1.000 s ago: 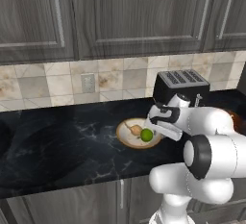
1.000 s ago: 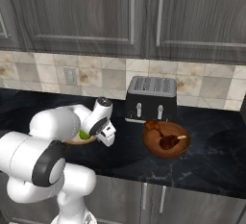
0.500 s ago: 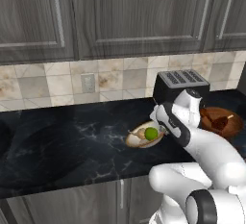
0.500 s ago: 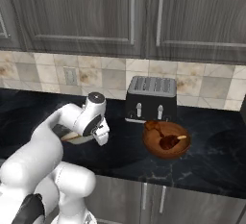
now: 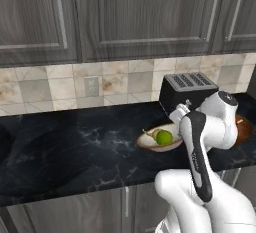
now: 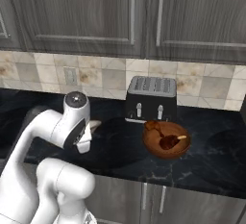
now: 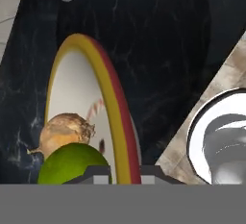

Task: Place the bowl with the onion and lime on the second highest shelf of the fridge. Place the bowl with the steak and chicken drumstick on the top shelf of the fridge.

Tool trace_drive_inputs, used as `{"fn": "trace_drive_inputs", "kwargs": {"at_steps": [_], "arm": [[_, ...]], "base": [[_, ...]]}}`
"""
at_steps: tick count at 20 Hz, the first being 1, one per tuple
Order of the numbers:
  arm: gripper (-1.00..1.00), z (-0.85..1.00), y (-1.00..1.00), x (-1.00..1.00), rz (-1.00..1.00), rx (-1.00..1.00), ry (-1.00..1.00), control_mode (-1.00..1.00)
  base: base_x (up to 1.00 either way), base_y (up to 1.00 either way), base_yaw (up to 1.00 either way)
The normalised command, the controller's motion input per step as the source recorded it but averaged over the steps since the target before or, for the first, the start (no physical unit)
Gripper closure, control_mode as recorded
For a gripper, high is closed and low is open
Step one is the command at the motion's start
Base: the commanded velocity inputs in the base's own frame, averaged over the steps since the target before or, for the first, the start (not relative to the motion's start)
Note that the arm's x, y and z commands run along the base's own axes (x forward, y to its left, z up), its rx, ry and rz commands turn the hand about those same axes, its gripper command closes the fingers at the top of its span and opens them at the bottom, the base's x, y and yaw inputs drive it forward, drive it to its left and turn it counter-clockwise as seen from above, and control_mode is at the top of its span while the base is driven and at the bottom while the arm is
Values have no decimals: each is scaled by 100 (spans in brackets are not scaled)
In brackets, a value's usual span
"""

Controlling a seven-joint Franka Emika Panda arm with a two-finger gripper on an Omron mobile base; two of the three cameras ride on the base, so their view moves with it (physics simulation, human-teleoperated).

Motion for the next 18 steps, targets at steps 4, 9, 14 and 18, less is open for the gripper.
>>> {"fn": "trace_drive_inputs", "kwargs": {"at_steps": [4,9,14,18], "arm": [[100,95,0,-100,-30,16,-8,-100],[100,87,0,-93,-25,4,-11,-100],[100,31,0,-78,-9,-3,-37,100],[100,0,0,0,0,0,0,100]], "base": [[0,0,0],[0,0,0],[-20,0,-4],[-75,0,-42]]}}
